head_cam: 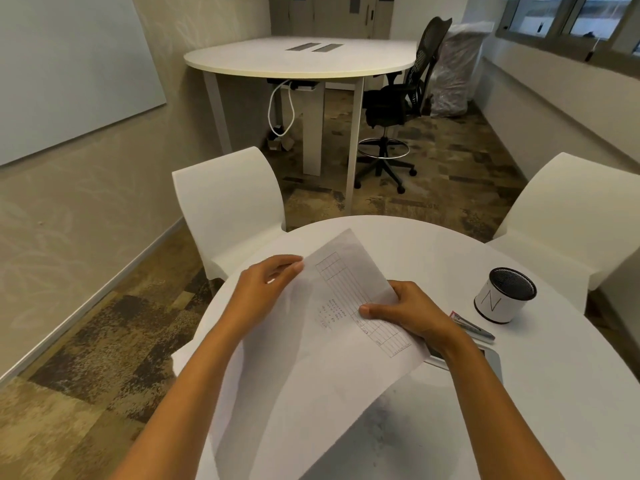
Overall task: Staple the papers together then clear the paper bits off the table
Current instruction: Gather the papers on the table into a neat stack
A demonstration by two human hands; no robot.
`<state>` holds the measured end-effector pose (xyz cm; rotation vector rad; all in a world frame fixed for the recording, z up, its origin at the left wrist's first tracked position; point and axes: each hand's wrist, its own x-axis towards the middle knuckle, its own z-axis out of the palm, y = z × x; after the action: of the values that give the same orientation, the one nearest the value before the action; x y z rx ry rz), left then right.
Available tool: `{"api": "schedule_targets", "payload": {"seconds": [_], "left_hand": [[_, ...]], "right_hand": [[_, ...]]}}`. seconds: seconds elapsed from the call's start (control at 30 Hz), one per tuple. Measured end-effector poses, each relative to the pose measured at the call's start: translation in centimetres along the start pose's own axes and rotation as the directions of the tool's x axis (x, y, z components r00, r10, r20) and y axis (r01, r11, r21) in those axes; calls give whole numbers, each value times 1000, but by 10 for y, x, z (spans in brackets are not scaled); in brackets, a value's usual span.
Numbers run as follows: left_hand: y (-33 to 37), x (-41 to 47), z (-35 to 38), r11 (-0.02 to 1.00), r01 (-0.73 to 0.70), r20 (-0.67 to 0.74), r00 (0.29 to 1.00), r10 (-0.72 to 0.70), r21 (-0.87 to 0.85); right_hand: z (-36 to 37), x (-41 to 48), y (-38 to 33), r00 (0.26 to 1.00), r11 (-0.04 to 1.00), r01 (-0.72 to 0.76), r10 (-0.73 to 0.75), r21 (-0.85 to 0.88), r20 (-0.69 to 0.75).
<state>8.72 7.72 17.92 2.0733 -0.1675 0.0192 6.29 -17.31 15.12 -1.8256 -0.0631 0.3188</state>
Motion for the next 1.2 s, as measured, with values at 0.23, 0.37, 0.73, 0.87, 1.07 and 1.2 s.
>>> {"api": "schedule_targets", "payload": {"seconds": [0.23, 0.37, 0.73, 0.87, 1.07, 1.2], "left_hand": [[41, -3, 5, 993, -5, -90, 996, -5, -120], [49, -10, 4, 974, -18, -113, 994, -8, -228], [48, -12, 11, 952, -38, -214, 976, -29, -303], [44, -14, 8, 927, 2, -282, 952, -116, -376], [43, -15, -2, 796, 105, -279, 903, -327, -596], [48, -17, 4, 749, 121, -239, 904, -354, -652]], "right_hand": [[12, -6, -24, 996, 994, 70, -65, -86, 56], [9, -9, -31, 994, 984, 106, -103, -142, 23], [4, -17, -41, 985, 951, 172, -175, -256, 10], [-13, -22, -40, 975, 941, 202, -220, -271, -38], [-33, -33, -38, 912, 928, 350, -306, 131, -272], [-22, -31, -36, 861, 892, 406, -299, 200, -412]]}}
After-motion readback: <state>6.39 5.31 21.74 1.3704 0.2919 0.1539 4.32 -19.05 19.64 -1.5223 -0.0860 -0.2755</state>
